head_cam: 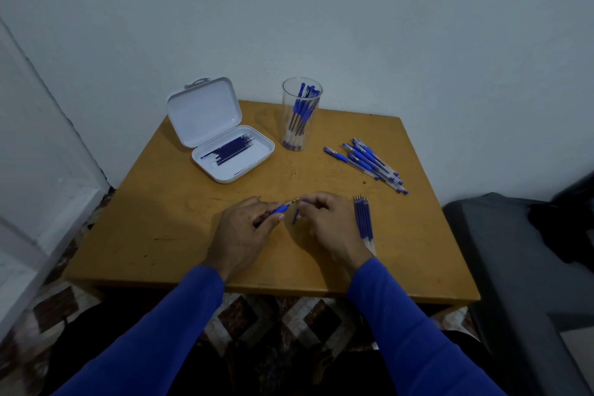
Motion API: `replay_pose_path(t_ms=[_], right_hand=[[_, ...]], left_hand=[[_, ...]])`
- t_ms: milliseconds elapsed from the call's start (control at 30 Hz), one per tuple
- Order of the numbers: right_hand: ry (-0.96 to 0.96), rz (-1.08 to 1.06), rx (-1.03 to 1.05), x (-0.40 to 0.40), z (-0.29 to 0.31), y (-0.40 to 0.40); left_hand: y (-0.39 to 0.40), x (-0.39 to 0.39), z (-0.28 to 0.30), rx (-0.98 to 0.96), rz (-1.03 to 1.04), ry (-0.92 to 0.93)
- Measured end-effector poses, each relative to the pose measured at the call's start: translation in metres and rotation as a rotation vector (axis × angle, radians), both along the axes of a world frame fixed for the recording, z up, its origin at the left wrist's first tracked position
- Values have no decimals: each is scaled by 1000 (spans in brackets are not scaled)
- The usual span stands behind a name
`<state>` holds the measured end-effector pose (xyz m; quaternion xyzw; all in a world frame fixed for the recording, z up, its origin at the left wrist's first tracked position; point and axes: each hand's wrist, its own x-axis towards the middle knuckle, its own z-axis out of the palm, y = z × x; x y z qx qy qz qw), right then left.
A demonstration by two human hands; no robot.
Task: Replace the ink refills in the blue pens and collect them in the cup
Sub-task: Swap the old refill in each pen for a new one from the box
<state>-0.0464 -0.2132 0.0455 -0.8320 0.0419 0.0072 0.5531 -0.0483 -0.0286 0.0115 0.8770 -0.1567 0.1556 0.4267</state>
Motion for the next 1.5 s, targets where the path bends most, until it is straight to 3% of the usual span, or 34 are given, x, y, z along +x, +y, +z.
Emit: replay_pose_path(t_ms=[67,433,633,767,1033,1100,1267,1500], right_hand=[[65,53,201,-3,3,4],[138,-24,563,0,11,4],[136,31,536,-1,9,6],[73,-9,626,2,14,10],[1,-286,649,14,22,1],[4,-351,529,17,20,-7],[-81,-370,-188,11,4,-30],[7,-348,-506,-3,-9,-58]], left_hand=[[1,0,0,0,-4,-6],[2,2,-3,-3,-6,-5],[2,2,-3,-8,-20,-21],[2,2,-4,-30,-11,-31],[1,3,-5,-1,2,-16],[0,3,-6,-2,14,1],[0,4,-8,17,13,10],[0,5,-9,19,9,-3]])
